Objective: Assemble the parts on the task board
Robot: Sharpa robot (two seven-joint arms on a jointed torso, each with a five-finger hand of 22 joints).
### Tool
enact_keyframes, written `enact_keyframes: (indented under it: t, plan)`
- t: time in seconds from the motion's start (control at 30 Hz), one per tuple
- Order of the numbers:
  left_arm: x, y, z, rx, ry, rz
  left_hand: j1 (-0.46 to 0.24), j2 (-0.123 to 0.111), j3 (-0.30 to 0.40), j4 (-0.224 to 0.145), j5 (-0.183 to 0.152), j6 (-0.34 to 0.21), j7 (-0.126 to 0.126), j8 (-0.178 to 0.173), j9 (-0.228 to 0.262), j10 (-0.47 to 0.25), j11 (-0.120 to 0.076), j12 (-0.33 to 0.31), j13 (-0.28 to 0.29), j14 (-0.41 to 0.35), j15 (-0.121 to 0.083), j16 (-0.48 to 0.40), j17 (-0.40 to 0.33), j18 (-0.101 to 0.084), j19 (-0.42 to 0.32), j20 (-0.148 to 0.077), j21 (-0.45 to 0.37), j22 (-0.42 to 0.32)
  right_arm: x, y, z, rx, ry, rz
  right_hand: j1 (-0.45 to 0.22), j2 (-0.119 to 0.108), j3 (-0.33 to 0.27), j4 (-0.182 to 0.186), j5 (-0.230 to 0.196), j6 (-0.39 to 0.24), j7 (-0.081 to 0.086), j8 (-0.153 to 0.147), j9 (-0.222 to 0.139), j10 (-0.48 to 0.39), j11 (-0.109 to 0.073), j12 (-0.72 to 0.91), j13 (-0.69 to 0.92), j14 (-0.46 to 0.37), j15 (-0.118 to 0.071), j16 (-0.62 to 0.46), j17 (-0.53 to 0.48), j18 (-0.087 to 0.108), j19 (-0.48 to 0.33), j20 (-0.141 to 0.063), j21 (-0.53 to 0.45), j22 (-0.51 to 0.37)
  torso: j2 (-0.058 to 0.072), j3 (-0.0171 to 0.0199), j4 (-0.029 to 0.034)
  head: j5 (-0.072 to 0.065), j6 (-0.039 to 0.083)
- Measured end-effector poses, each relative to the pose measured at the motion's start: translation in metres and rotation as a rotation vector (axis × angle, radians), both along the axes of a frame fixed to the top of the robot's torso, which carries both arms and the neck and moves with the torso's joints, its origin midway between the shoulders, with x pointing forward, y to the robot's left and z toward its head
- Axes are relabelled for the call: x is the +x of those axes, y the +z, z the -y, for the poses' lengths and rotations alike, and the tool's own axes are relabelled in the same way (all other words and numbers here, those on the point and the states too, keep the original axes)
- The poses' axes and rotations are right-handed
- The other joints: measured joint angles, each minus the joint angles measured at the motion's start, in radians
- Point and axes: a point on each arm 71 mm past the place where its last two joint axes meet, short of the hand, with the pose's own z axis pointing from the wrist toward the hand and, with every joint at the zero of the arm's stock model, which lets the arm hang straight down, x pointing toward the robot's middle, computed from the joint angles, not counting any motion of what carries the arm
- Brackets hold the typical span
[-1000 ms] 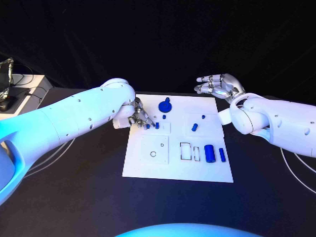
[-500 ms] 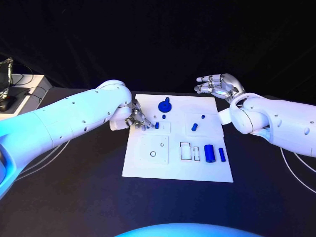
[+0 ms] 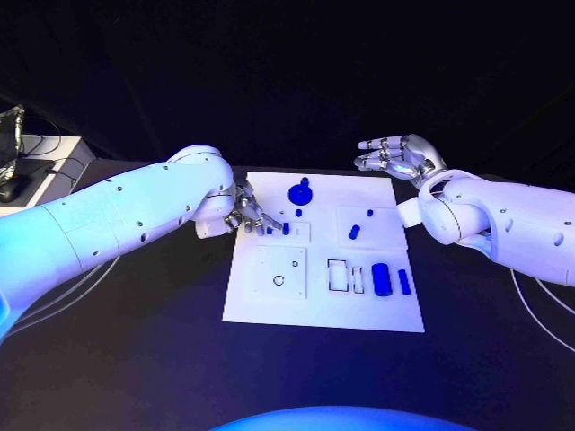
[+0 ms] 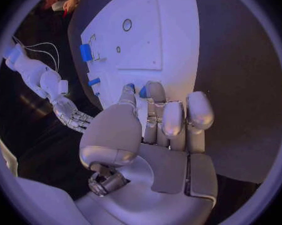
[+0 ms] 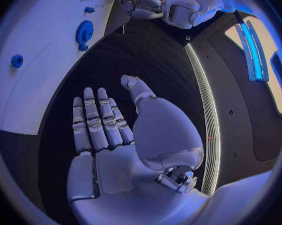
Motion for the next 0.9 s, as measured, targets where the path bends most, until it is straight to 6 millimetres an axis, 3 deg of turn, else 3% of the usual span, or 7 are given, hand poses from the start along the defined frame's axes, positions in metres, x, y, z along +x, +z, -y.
enact_keyframes:
  t: [0.2, 0.3, 0.37, 0.47, 0.63, 0.73, 0.9]
  plan:
    - [-0.001, 0.011, -0.006, -0.061, 0.02, 0.034, 0.019, -0.018, 0.013, 0.005, 0.0, -0.037, 0.014, 0.0, -0.001, -0.032, 0.009, 0.0, -0.01, -0.006, 0.006, -0.045, -0.049, 0.0, -0.029, 0.012, -0.064, 0.0, 0.0, 0.0, 0.0, 0.0, 0.0, -0.001, 0.0, 0.0, 0.0, 0.0, 0.0, 0.0, 0.0, 0.0, 0.0, 0.0, 0.0, 0.0, 0.0, 0.0, 0.0, 0.0, 0.0, 0.0, 0.0, 0.0, 0.0, 0.0, 0.0, 0.0003, -0.0006, 0.001, 0.003]
    - [-0.003, 0.02, -0.012, -0.111, 0.033, 0.062, 0.056, -0.012, 0.047, -0.002, 0.0, -0.087, 0.035, -0.007, -0.01, -0.085, 0.026, -0.02, -0.035, -0.049, 0.016, -0.145, -0.148, 0.024, -0.097, 0.017, -0.195, 0.0, 0.0, -0.001, 0.002, -0.001, -0.002, -0.002, 0.0, 0.0, 0.0, 0.0, 0.0, 0.0, 0.0, 0.0, 0.0, 0.0, 0.0, 0.0, 0.0, 0.0, 0.0, 0.0, 0.0, 0.0, 0.0, 0.0, 0.0, 0.0, 0.0, 0.0008, -0.0006, 0.001, 0.005]
    - [-0.004, 0.025, -0.016, -0.145, 0.042, 0.081, 0.11, 0.004, 0.098, -0.023, 0.0, -0.154, 0.063, -0.012, -0.022, -0.163, 0.053, -0.047, -0.073, -0.136, 0.036, -0.264, -0.263, 0.04, -0.209, 0.037, -0.403, -0.053, -0.001, -0.001, 0.003, -0.001, -0.004, -0.002, 0.0, 0.0, 0.0, 0.0, 0.0, 0.0, 0.0, 0.0, 0.0, 0.0, 0.0, 0.0, 0.0, 0.0, 0.0, 0.0, 0.0, 0.0, 0.0, 0.0, 0.0, 0.0, 0.0, 0.0009, -0.0006, -0.001, 0.007]
    - [-0.007, 0.031, -0.021, -0.206, 0.051, 0.112, 0.155, 0.012, 0.155, -0.051, 0.0, -0.185, 0.084, -0.018, -0.06, -0.203, 0.07, -0.068, -0.128, -0.179, 0.051, -0.309, -0.324, 0.046, -0.239, 0.06, -0.489, -0.096, -0.001, -0.001, 0.005, -0.002, -0.006, -0.003, 0.0, 0.0, 0.002, -0.007, 0.0, 0.002, 0.002, 0.0, 0.0, 0.004, -0.004, 0.0, 0.0, 0.0, 0.0, 0.0, 0.0, 0.0, 0.0, 0.0, 0.0, 0.0, 0.0, 0.0009, 0.0001, -0.003, 0.01]
    - [-0.012, 0.035, -0.021, -0.314, 0.041, 0.172, 0.29, 0.021, 0.313, -0.145, 0.0, -0.212, 0.116, -0.106, -0.186, -0.283, 0.108, -0.212, -0.29, -0.291, 0.089, -0.46, -0.464, 0.046, -0.307, 0.092, -0.63, -0.192, -0.001, -0.001, 0.006, -0.003, -0.008, -0.003, 0.0, 0.0, 0.001, -0.007, 0.0, 0.004, 0.004, 0.0, 0.0, 0.004, -0.004, 0.0, 0.0, 0.0, 0.0, 0.0, 0.0, 0.0, 0.0, 0.0, 0.0, 0.0, 0.0, 0.0009, 0.0003, -0.005, 0.015]
    - [-0.015, 0.034, -0.018, -0.39, 0.018, 0.229, 0.332, -0.002, 0.402, -0.198, 0.0, -0.197, 0.131, -0.157, -0.279, -0.274, 0.122, -0.306, -0.416, -0.304, 0.1, -0.551, -0.567, 0.046, -0.318, 0.103, -0.692, -0.239, -0.001, -0.001, 0.006, -0.003, -0.009, -0.002, 0.0, 0.0, 0.004, -0.01, 0.0, 0.004, 0.004, 0.0, 0.0, 0.004, -0.004, 0.0, 0.0, 0.0, 0.0, 0.0, 0.0, 0.0, 0.0, 0.0, 0.0, 0.0, 0.0, 0.0005, 0.0007, -0.006, 0.019]
    - [-0.019, 0.026, -0.009, -0.493, -0.065, 0.37, 0.345, -0.035, 0.445, -0.241, 0.0, -0.158, 0.121, -0.21, -0.371, -0.26, 0.136, -0.39, -0.536, -0.34, 0.118, -0.611, -0.652, 0.046, -0.367, 0.113, -0.716, -0.229, -0.001, -0.001, 0.006, -0.005, -0.009, 0.0, 0.0, 0.0, 0.007, -0.013, 0.0, 0.004, 0.004, 0.0, 0.0, 0.004, -0.004, 0.0, 0.0, 0.0, 0.0, 0.0, 0.0, 0.0, 0.0, 0.0, 0.0, 0.0, 0.0, -0.0004, 0.0004, -0.01, 0.028]
